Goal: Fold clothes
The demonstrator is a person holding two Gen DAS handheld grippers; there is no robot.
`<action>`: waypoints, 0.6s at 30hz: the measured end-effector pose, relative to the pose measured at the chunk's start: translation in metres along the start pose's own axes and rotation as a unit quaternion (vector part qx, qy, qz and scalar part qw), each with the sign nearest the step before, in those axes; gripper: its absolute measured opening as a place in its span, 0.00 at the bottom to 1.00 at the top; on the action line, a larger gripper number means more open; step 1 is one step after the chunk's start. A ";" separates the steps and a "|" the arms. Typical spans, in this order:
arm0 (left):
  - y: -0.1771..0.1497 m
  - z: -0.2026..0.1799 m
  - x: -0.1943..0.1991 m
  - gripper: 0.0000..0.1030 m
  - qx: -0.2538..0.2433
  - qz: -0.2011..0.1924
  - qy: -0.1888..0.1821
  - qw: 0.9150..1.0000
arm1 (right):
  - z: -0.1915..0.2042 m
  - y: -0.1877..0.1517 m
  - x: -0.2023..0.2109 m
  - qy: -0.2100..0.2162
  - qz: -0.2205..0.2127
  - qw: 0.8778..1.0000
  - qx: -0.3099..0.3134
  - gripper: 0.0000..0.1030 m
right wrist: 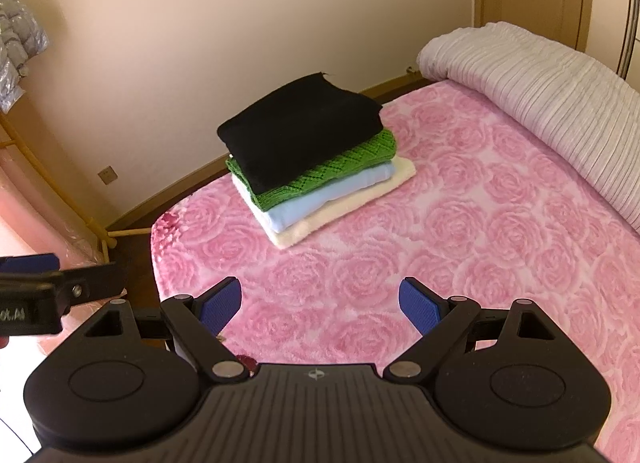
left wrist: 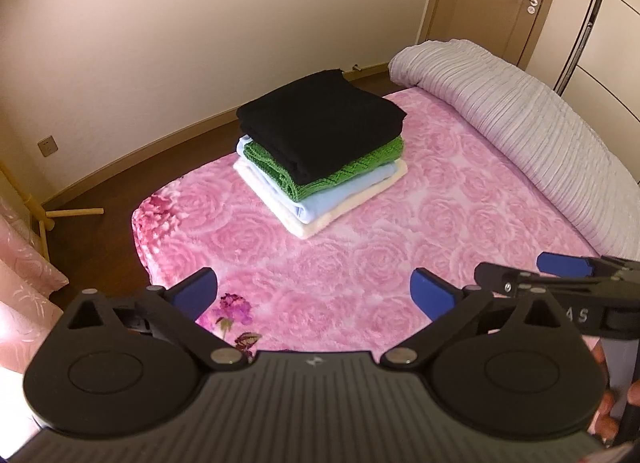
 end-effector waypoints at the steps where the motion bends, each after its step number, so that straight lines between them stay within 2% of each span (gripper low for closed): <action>1: 0.001 0.000 -0.002 0.99 -0.001 0.001 0.003 1.000 | -0.002 0.002 -0.002 0.000 0.001 1.000 -0.002 0.86; 8: 0.010 -0.009 -0.023 0.99 0.001 0.013 0.012 1.000 | -0.016 0.008 -0.012 -0.004 0.009 1.000 -0.008 0.86; 18: 0.019 -0.016 -0.050 0.99 0.006 0.017 0.038 0.999 | -0.041 0.019 -0.030 -0.041 0.031 0.999 -0.016 0.86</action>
Point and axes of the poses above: each gripper's, at about its wrist camera, not at the fingertips, and x roughly against the way its jaws point, z to its left, y to its top, the point moved 10 cm from there along -x, roughly the way its jaws point, and after that the axes turned 12 degrees about y, right-handed, at the moved point
